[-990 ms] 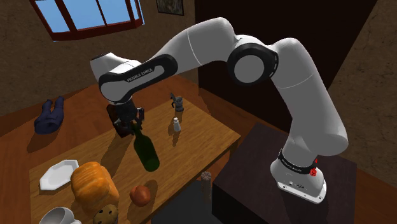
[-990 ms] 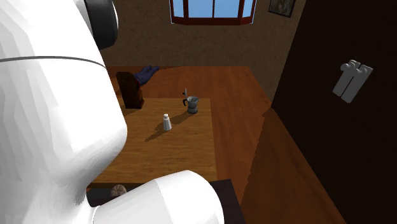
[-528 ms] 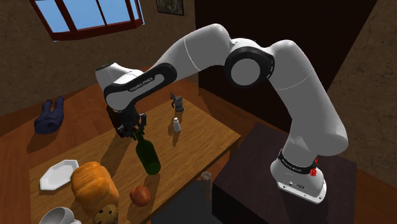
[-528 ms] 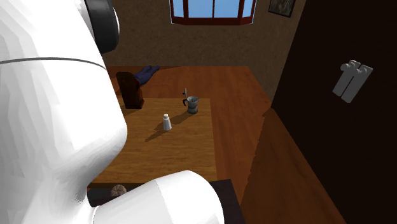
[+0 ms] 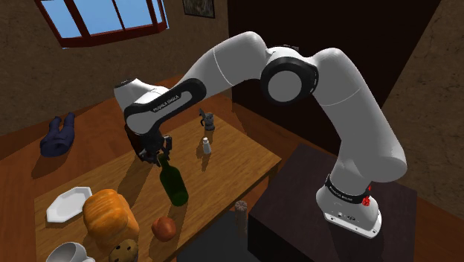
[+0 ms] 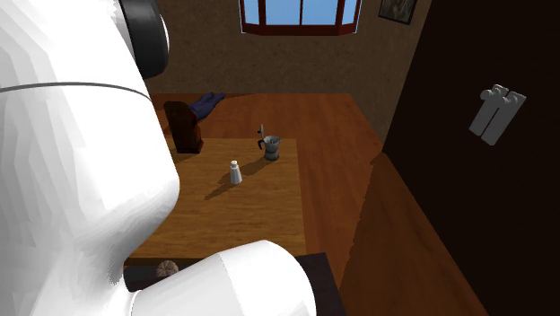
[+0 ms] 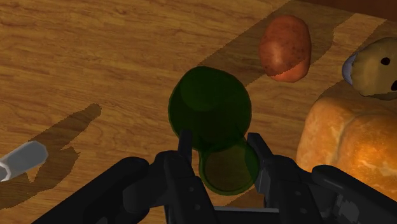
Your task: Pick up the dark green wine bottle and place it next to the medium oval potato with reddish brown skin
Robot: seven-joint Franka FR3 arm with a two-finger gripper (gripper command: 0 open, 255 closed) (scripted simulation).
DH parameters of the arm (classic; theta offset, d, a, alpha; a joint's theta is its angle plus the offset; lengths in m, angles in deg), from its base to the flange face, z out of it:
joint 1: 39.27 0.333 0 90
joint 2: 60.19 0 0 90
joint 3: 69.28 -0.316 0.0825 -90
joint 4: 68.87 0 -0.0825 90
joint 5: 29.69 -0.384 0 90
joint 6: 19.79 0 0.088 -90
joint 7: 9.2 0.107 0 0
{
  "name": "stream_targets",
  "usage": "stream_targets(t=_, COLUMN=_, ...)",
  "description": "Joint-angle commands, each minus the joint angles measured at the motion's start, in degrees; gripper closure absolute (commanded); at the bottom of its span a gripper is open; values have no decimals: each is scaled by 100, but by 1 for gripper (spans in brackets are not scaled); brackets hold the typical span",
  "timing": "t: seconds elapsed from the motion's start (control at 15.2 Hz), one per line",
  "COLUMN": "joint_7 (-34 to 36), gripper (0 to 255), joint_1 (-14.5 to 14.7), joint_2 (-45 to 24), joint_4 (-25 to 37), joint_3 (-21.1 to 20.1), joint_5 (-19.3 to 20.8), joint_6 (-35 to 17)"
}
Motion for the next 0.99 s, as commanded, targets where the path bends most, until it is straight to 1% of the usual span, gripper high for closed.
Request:
stream_targets(t=0.0, joint_7=0, gripper=255, joint_1=0, joint_2=2, joint_4=0, joint_3=0, joint_5=0, joint_6=-2)
stream_targets(t=0.07, joint_7=0, gripper=255, joint_1=0, joint_2=2, joint_4=0, joint_3=0, joint_5=0, joint_6=-2)
stream_targets(t=0.13, joint_7=0, gripper=0, joint_1=0, joint_2=2, joint_4=-1, joint_3=0, joint_5=0, joint_6=-2)
stream_targets(t=0.46, joint_7=0, gripper=0, joint_1=0, joint_2=2, joint_4=0, joint_3=0, joint_5=0, joint_6=-2)
stream_targets(t=0.73, joint_7=-17, gripper=0, joint_1=-3, joint_2=163, joint_4=475, joint_3=-14, joint_5=-23, joint_6=632)
stream_targets(t=0.92, joint_7=-17, gripper=0, joint_1=-3, joint_2=163, joint_4=475, joint_3=-14, joint_5=-23, joint_6=632)
